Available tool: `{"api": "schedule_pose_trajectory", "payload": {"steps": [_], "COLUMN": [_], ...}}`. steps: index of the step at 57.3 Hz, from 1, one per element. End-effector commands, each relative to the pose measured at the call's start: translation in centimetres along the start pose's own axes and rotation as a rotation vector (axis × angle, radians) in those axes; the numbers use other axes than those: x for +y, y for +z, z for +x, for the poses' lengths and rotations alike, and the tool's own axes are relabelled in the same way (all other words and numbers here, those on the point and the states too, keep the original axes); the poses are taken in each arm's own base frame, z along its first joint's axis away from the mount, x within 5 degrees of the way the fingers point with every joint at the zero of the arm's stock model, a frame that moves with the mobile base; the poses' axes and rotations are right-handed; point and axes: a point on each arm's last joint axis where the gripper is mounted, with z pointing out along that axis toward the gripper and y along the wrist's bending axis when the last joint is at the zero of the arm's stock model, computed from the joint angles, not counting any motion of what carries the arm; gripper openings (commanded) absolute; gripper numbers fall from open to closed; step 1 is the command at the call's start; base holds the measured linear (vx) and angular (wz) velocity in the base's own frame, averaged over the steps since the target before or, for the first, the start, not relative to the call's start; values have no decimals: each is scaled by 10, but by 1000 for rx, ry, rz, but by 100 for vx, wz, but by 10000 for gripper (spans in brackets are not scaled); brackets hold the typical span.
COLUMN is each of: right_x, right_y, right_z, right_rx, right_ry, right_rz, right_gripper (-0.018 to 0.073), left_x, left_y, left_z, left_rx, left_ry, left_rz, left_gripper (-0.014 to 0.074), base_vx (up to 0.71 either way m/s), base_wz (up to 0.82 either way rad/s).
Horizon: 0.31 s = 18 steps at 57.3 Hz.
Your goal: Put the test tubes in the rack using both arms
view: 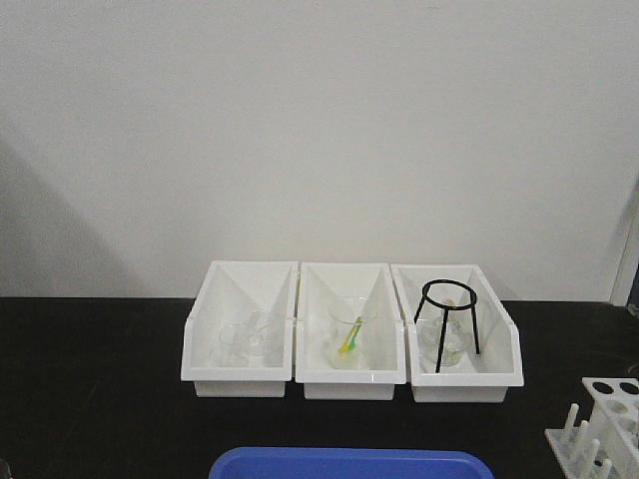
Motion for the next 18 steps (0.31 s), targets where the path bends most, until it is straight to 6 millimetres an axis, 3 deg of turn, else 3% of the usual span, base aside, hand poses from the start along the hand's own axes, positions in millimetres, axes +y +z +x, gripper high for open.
{"api": "schedule_pose_trajectory", "payload": {"steps": [1, 18], "right_x": [0, 0], "right_y": [0, 0], "right_z": [-4, -4], "right_rx": [-74, -74], "right_ry": [-13, -13], "right_rz": [-1, -1], "right_gripper": [-7, -7], "left_x": [0, 0], "left_y": [1, 1], "left_z": [2, 2], "left_rx": [-57, -57], "left_ry": [-18, -18], "left_rz": [-6, -6], "left_gripper": [-15, -15], "base_vx": [0, 0], "base_wz": [0, 0]}}
